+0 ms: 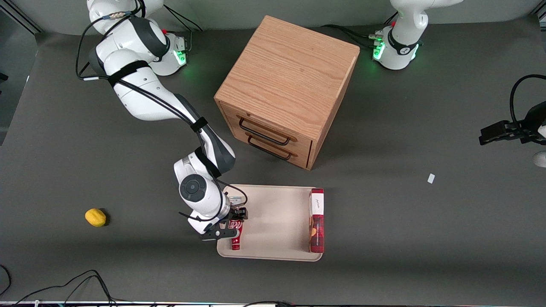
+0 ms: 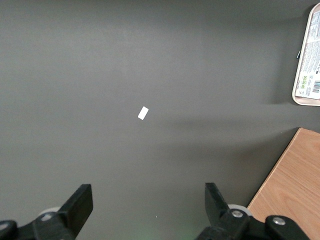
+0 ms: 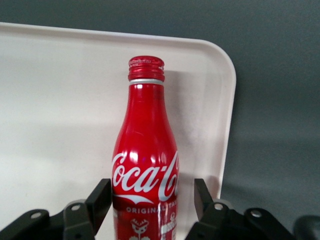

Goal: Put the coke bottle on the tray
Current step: 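Lower the bottle onto the tray and open the right gripper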

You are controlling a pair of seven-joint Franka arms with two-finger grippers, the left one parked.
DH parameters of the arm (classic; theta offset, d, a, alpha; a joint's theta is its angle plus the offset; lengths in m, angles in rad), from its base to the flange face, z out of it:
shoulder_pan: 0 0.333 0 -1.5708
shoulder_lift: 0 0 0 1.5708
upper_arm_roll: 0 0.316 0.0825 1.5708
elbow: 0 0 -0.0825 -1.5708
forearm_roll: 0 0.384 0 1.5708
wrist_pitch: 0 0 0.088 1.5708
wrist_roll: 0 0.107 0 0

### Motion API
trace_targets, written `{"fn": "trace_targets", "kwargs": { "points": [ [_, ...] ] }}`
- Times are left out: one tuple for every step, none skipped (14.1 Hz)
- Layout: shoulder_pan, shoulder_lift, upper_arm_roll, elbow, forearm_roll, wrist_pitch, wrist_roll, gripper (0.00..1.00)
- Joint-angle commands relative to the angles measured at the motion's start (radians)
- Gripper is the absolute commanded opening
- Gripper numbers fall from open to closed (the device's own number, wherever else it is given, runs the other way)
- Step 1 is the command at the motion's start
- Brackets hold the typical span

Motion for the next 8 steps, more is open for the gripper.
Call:
{"fn": "trace_targets", "kwargs": {
  "points": [
    [0.004, 0.022, 0.001, 0.036, -0.017, 0.009, 0.027, 0.77],
    [0.006, 0.022, 0.001, 0.036, -0.017, 0.009, 0.036, 0.78],
    [0.008, 0.022, -0.001, 0.036, -0.017, 0.009, 0.042, 0.84],
    [0.008, 0.022, -0.001, 0.034, -0.018, 0.009, 0.047, 0.91],
    [0.008, 0.021, -0.001, 0.034, -0.018, 0.009, 0.052, 1.00],
    [0.008, 0.022, -0.001, 0.030, -0.018, 0.011, 0.052, 1.00],
    [0.008, 0.021, -0.001, 0.028, -0.018, 0.018, 0.052, 1.00],
    [0.008, 0.021, -0.002, 0.028, -0.018, 0.022, 0.052, 1.00]
  ]
}}
